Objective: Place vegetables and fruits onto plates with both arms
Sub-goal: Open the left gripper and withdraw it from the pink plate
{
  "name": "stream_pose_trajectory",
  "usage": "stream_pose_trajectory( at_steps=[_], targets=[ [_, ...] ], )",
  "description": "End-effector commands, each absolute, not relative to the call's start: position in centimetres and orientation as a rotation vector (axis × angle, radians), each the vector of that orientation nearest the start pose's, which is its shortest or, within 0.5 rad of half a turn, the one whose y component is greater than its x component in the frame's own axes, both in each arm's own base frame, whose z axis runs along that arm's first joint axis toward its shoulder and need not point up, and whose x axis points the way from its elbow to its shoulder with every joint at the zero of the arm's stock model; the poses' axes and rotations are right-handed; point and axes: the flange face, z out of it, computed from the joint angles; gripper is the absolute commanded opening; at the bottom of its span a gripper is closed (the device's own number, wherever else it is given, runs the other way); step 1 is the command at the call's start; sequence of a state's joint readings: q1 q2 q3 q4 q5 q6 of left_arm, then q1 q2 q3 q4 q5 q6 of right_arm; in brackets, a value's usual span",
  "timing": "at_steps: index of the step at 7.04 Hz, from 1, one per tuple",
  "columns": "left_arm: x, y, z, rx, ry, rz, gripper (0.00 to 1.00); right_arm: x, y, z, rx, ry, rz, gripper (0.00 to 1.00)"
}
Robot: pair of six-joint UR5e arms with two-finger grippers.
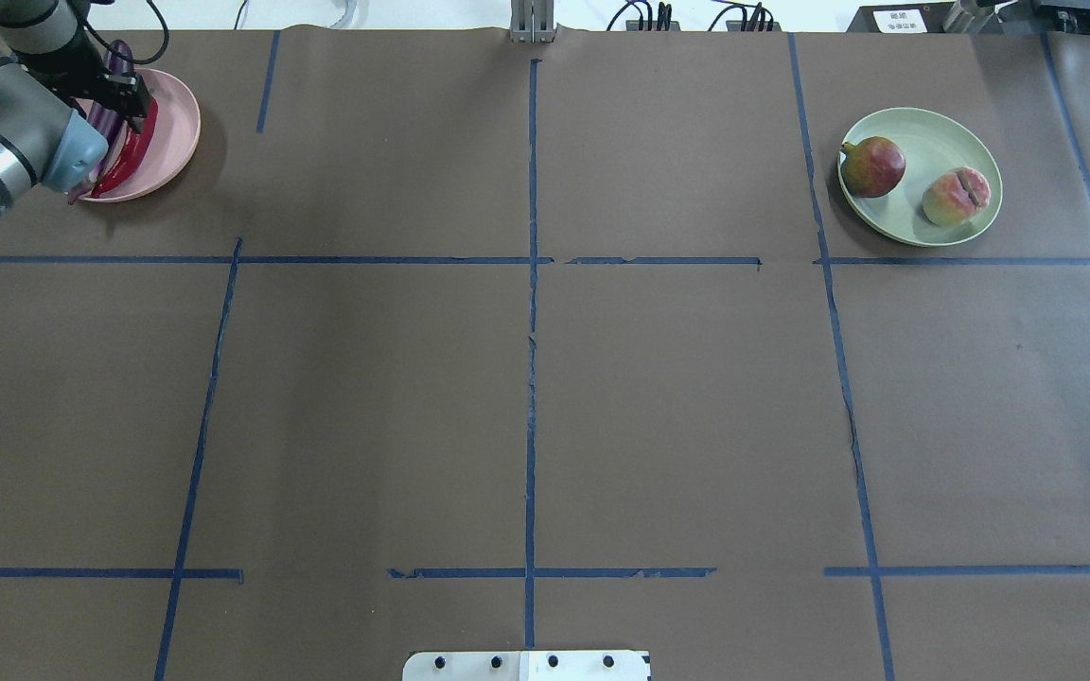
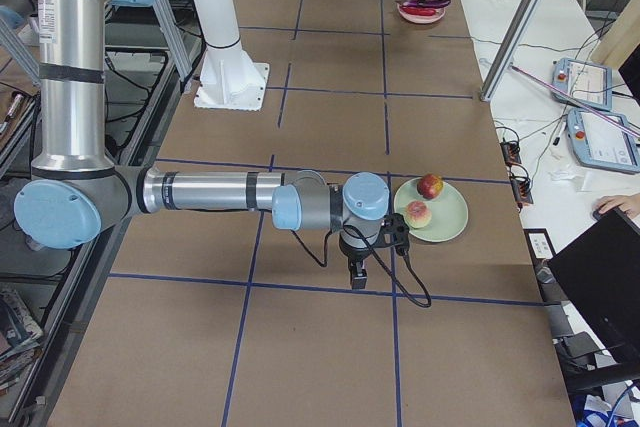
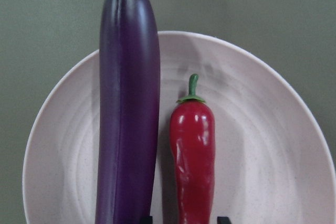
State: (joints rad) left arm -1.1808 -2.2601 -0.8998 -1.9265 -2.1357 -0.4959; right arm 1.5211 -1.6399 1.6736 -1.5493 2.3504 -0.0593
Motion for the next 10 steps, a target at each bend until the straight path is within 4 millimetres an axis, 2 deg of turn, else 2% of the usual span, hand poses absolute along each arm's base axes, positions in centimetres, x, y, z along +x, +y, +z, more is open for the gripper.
stream_pose_trajectory(
  at_steps=[1, 2, 3, 4, 5, 7, 8, 9, 10],
  targets=[
    [12.1, -71.8, 55.5, 0.160, 0.769, 0.112, 1.00, 4.0, -46.9, 63.9, 0.057, -0.779, -0.128, 1.00],
    [6.4, -70.2, 57.3, 0.186, 0.820, 0.120, 1.00, 4.0, -46.9, 63.9, 0.057, -0.779, -0.128, 1.00],
    [1.9, -68.9, 58.1, 0.234, 0.830, 0.139, 1.00, 4.0, -46.8, 63.9, 0.057, -0.779, -0.129, 1.00],
    [0.1, -65.6, 60.6, 0.238, 0.832, 0.166, 1.00, 4.0, -46.8, 64.0, 0.081, -0.777, -0.142, 1.00],
    [-1.4, -63.1, 60.5, 0.197, 0.821, 0.179, 1.00, 4.1, -46.9, 63.8, 0.095, -0.771, -0.139, 1.00],
    [-7.4, -58.7, 57.1, 0.129, 0.779, 0.182, 1.00, 4.1, -46.3, 64.2, 0.088, -0.770, -0.135, 1.00],
    [-8.9, -51.2, 59.7, 0.084, 0.706, 0.176, 1.00, 4.1, -46.2, 64.3, 0.084, -0.771, -0.132, 1.00],
    [-8.8, -45.7, 62.1, 0.056, 0.688, 0.166, 1.00, 4.1, -45.7, 64.8, 0.075, -0.771, -0.130, 1.00],
    [-8.7, -42.9, 65.2, -0.004, 0.701, 0.139, 1.00, 4.1, -45.7, 64.7, 0.077, -0.771, -0.129, 1.00]
  ],
)
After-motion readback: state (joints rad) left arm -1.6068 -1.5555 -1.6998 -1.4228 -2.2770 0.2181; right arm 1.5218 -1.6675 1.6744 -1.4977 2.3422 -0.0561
